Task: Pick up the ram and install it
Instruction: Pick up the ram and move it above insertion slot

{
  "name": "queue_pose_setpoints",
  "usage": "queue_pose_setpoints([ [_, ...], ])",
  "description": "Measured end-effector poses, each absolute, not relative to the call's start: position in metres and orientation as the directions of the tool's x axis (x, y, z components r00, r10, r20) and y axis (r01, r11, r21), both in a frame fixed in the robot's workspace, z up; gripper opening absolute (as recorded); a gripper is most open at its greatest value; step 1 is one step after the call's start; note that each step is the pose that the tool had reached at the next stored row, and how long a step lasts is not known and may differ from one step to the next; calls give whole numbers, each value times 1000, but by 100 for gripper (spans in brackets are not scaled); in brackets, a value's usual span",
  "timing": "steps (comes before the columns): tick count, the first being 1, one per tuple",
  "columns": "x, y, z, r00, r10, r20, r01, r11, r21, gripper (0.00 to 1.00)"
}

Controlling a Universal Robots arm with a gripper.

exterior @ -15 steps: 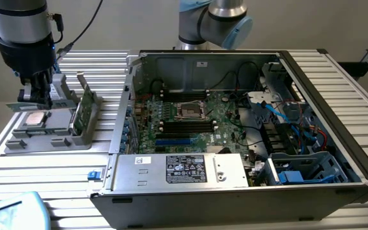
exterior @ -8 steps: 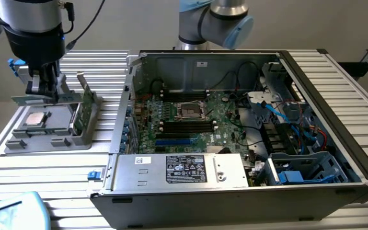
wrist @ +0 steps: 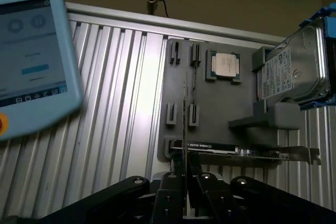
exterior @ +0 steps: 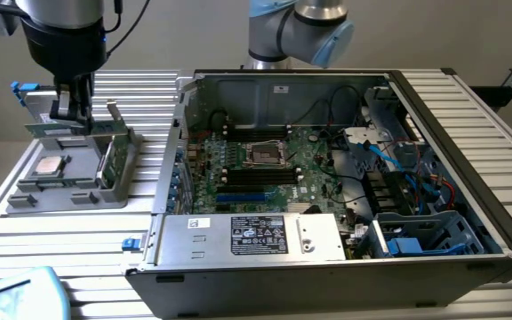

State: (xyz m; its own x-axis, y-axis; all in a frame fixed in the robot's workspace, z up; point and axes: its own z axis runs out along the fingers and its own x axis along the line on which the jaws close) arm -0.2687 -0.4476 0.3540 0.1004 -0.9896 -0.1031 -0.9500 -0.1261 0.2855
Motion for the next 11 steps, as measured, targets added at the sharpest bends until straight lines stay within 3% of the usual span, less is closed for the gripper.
queue_pose_setpoints([
  [11,-239,-448,370,96,-990,-107,-938,-126,322,15],
])
